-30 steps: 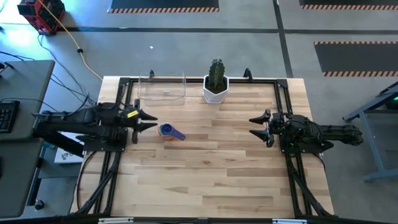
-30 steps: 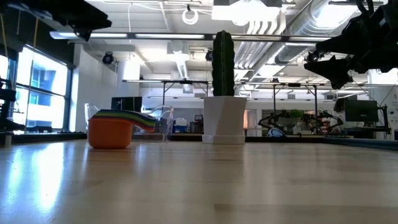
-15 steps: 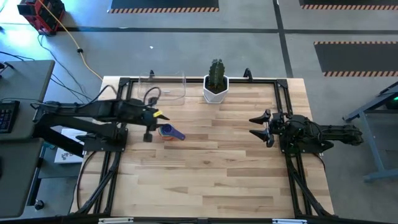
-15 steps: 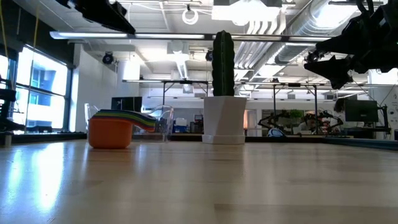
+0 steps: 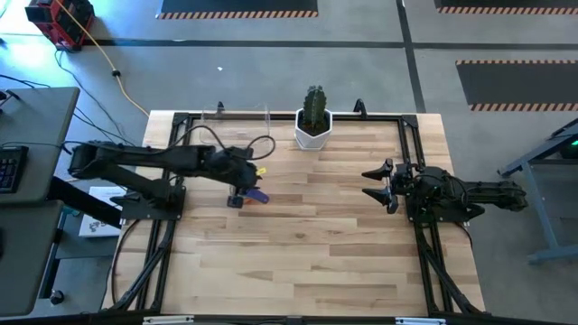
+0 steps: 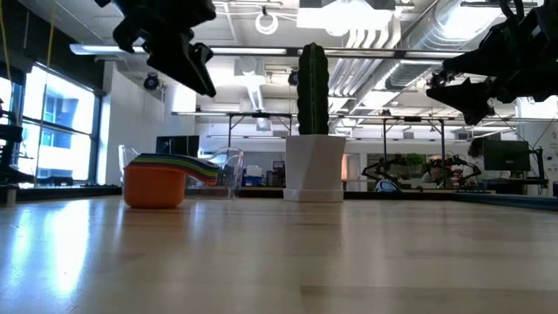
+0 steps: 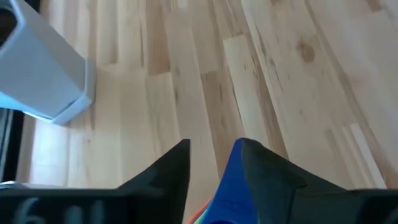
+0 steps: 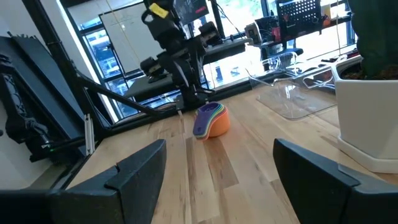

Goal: Nest measuring cups in basket
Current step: Put the stacked measuring cups into the bin

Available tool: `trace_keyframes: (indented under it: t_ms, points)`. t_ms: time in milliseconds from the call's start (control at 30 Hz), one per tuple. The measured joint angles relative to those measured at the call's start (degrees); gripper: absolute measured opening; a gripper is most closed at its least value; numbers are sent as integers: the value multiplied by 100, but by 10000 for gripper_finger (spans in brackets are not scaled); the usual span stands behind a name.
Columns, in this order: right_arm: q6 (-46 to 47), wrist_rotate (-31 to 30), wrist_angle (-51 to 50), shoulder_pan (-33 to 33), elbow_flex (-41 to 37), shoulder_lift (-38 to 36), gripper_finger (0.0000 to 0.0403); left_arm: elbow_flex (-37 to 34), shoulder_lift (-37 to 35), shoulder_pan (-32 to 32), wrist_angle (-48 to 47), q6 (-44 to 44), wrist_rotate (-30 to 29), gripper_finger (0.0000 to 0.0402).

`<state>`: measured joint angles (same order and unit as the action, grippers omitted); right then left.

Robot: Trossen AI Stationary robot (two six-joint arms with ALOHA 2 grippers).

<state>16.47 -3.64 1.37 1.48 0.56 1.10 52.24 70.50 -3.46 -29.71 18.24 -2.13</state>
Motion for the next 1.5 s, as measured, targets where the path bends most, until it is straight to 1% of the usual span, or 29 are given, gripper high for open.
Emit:
trace_keyframes:
  t_ms: [333,533,700,900,1067,1333,1500]
  points:
    - [0,0,0,0,0,1,287,139,590,4,-49,-1,62,241]
    - [0,0,0,-1,0,2,287,139,934,7,-169,-104,267,282]
    - [0,0,0,-2,0,3,287,139,1199,7,-235,-156,307,300]
    - [0,0,0,-2,0,4,287,139,1437,7,-268,-210,337,312]
    - [0,0,0,-1,0,4,287,139,1505,7,-287,-216,359,322]
    - [0,0,0,0,0,5,287,100,1505,7,-397,-207,404,349]
    - [0,0,0,-2,0,5,287,97,1663,7,-339,-74,398,353]
